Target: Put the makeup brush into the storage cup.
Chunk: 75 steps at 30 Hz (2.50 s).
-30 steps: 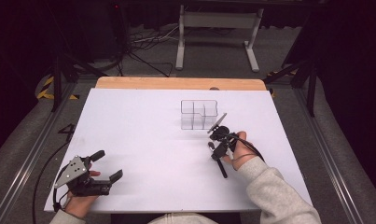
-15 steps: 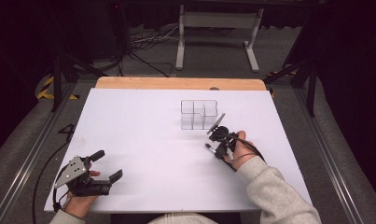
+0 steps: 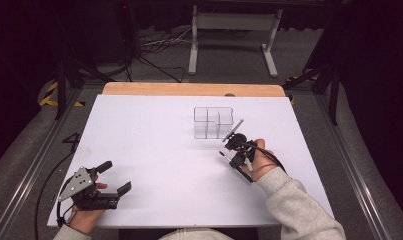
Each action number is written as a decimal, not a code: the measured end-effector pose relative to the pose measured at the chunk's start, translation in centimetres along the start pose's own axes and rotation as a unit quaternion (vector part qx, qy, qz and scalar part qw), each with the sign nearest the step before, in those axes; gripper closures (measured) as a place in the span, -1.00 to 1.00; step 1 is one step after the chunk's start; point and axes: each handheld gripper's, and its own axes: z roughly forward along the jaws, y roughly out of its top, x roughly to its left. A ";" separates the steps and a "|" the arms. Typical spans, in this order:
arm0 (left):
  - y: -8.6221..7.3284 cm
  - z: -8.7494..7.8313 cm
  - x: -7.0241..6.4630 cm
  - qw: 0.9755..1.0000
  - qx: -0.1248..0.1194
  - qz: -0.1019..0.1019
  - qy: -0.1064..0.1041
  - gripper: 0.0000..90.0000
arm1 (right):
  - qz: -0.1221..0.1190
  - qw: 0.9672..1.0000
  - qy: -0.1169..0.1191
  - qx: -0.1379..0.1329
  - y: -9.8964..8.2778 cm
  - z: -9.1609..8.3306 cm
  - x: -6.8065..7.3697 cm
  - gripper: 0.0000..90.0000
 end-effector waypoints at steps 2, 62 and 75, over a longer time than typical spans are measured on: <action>0.0 0.0 0.0 1.000 0.000 0.000 0.000 -0.98 | -0.001 1.000 0.001 -0.008 0.0 -0.4 0.1 0.77; 0.0 0.1 0.0 1.000 0.002 -0.001 -0.002 -0.98 | 0.035 0.902 -0.017 -0.430 -4.0 -6.5 0.3 0.77; 0.0 0.0 0.0 1.000 0.000 -0.002 -0.002 -0.98 | 0.048 0.874 -0.038 -0.481 -4.0 -6.3 0.3 0.77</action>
